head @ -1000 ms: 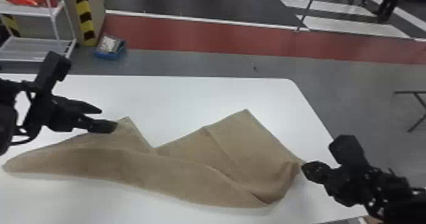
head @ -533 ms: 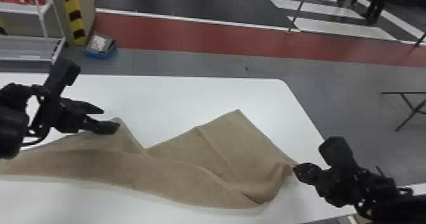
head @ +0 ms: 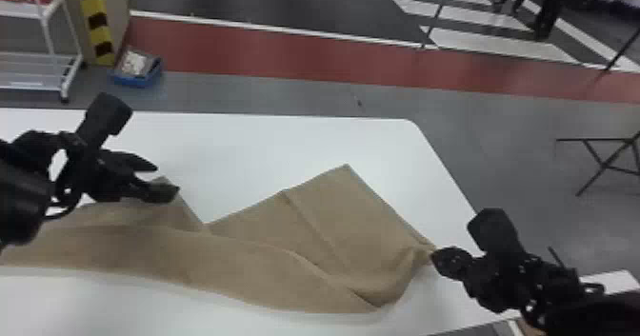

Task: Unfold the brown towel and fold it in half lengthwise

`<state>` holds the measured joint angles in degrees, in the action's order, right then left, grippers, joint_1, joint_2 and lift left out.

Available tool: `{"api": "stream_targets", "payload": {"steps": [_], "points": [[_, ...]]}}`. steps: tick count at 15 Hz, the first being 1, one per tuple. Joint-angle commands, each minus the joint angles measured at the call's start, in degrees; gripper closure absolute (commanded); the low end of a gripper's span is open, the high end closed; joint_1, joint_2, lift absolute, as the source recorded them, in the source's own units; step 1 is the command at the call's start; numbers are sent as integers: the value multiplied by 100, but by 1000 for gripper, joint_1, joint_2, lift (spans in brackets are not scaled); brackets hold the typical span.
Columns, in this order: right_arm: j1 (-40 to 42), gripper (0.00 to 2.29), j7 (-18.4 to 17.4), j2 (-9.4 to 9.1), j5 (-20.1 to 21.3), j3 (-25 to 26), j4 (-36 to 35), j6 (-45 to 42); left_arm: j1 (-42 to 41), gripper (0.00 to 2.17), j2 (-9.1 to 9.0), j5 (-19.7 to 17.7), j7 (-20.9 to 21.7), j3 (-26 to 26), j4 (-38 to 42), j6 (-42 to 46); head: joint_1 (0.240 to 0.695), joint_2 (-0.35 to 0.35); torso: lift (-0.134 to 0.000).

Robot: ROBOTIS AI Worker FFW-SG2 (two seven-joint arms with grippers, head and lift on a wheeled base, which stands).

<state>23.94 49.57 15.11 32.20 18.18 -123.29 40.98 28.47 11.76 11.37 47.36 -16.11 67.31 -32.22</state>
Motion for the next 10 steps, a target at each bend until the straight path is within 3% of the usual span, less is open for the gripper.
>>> {"api": "stream_targets", "payload": {"steps": [1, 6, 8, 10], "points": [[23, 1686, 0, 0, -3, 19, -2, -6, 62, 448, 2, 32, -17, -59, -165, 97, 695, -294, -123], [-3, 1686, 0, -17, 6, 19, 25, -24, 97, 491, 46, 85, -8, -50, -227, 114, 695, -290, -123], [-3, 1686, 0, -26, 6, 19, 25, -24, 115, 994, 28, 103, 18, -59, -324, 185, 695, -286, -123], [-3, 1686, 0, -26, 6, 19, 25, -24, 115, 998, 46, 103, 54, -59, -368, 255, 695, -285, -123]]}}
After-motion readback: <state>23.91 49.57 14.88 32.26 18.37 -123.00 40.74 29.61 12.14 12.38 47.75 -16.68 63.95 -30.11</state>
